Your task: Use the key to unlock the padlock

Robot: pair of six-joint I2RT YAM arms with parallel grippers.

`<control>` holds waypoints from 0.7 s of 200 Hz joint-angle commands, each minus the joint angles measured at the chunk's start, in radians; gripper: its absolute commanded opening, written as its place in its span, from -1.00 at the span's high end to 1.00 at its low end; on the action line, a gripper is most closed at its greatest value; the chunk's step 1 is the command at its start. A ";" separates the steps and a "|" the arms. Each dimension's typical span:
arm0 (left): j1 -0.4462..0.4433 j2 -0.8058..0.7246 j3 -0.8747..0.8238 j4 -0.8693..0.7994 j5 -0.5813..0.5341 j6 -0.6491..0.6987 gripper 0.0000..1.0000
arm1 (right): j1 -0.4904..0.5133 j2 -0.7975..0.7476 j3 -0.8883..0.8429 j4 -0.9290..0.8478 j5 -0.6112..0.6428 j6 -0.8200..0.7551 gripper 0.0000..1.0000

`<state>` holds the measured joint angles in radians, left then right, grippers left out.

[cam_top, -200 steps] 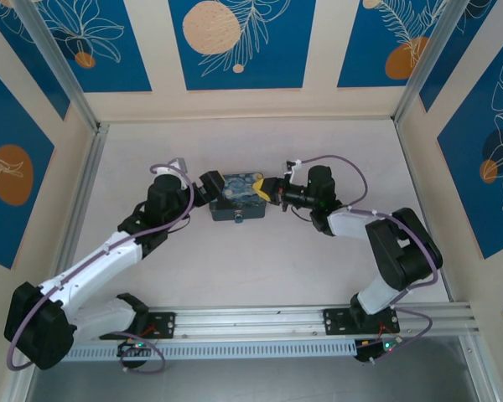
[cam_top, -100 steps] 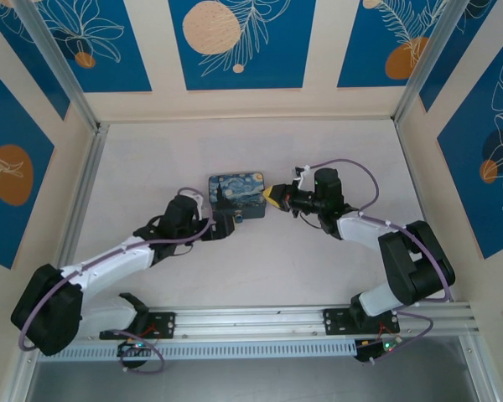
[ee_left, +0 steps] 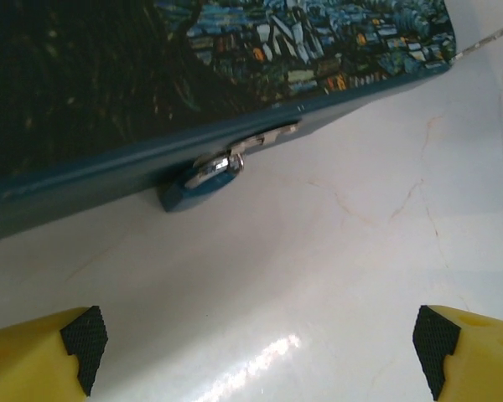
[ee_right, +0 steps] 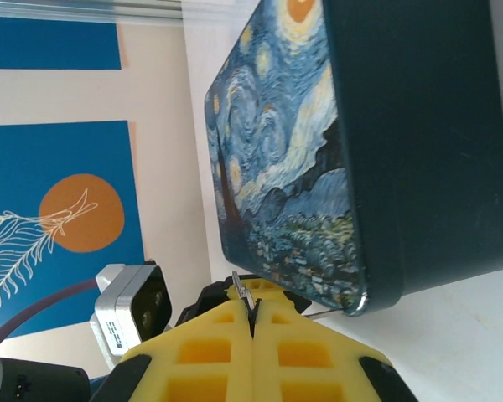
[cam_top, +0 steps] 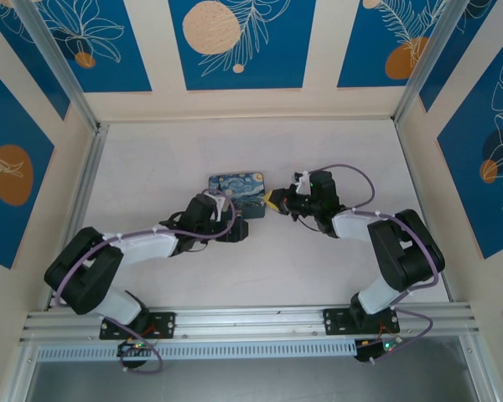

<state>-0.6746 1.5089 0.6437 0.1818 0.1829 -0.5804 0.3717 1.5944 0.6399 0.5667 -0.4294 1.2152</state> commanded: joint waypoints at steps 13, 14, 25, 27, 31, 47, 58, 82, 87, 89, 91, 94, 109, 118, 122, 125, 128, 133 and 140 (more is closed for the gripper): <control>-0.011 0.085 0.049 0.109 -0.021 0.053 -0.90 | -0.002 0.040 0.036 0.040 0.006 0.004 1.00; -0.010 0.087 0.049 0.111 -0.021 0.054 -0.90 | -0.001 0.041 0.036 0.041 0.006 0.003 1.00; -0.009 0.118 0.059 0.127 -0.027 0.061 -0.89 | -0.002 0.053 0.044 0.045 0.004 0.006 1.00; -0.009 0.123 0.062 0.130 -0.026 0.063 -0.89 | -0.003 0.054 0.045 0.047 0.003 0.006 1.00; -0.010 0.132 0.065 0.136 -0.028 0.064 -0.89 | -0.004 0.059 0.049 0.049 0.002 0.006 1.00; -0.010 0.168 0.072 0.162 -0.042 0.071 -0.89 | -0.006 0.074 0.059 0.051 0.000 0.008 1.00; -0.010 0.190 0.078 0.177 -0.052 0.077 -0.89 | -0.010 0.085 0.070 0.055 -0.003 0.008 1.00; -0.010 0.230 0.096 0.205 -0.068 0.086 -0.89 | -0.020 0.113 0.089 0.060 -0.010 0.010 1.00; -0.010 0.236 0.100 0.210 -0.068 0.088 -0.89 | -0.020 0.121 0.092 0.062 -0.009 0.012 1.00; -0.010 0.240 0.103 0.212 -0.069 0.088 -0.89 | -0.021 0.123 0.093 0.063 -0.009 0.012 1.00; -0.011 0.242 0.105 0.213 -0.069 0.088 -0.89 | -0.022 0.124 0.094 0.064 -0.009 0.012 1.00; -0.011 0.246 0.109 0.217 -0.069 0.088 -0.88 | -0.022 0.128 0.096 0.066 -0.011 0.013 1.00; -0.011 0.267 0.120 0.237 -0.064 0.087 -0.88 | -0.025 0.148 0.099 0.080 -0.012 0.021 1.00; -0.010 0.276 0.126 0.251 -0.060 0.083 -0.88 | -0.026 0.157 0.099 0.091 -0.013 0.028 1.00; -0.011 0.278 0.128 0.259 -0.058 0.080 -0.88 | -0.026 0.162 0.098 0.096 -0.015 0.031 1.00; -0.010 0.279 0.128 0.266 -0.056 0.077 -0.88 | -0.026 0.166 0.098 0.100 -0.014 0.033 1.00; -0.010 0.280 0.128 0.271 -0.053 0.073 -0.88 | -0.028 0.169 0.098 0.103 -0.015 0.035 1.00; -0.010 0.279 0.129 0.279 -0.050 0.068 -0.88 | -0.028 0.172 0.098 0.108 -0.015 0.038 1.00; -0.010 0.278 0.129 0.291 -0.046 0.061 -0.88 | -0.028 0.176 0.096 0.114 -0.018 0.041 1.00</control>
<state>-0.6792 1.7481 0.7490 0.3897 0.1284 -0.5205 0.3508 1.7466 0.7204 0.6403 -0.4274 1.2373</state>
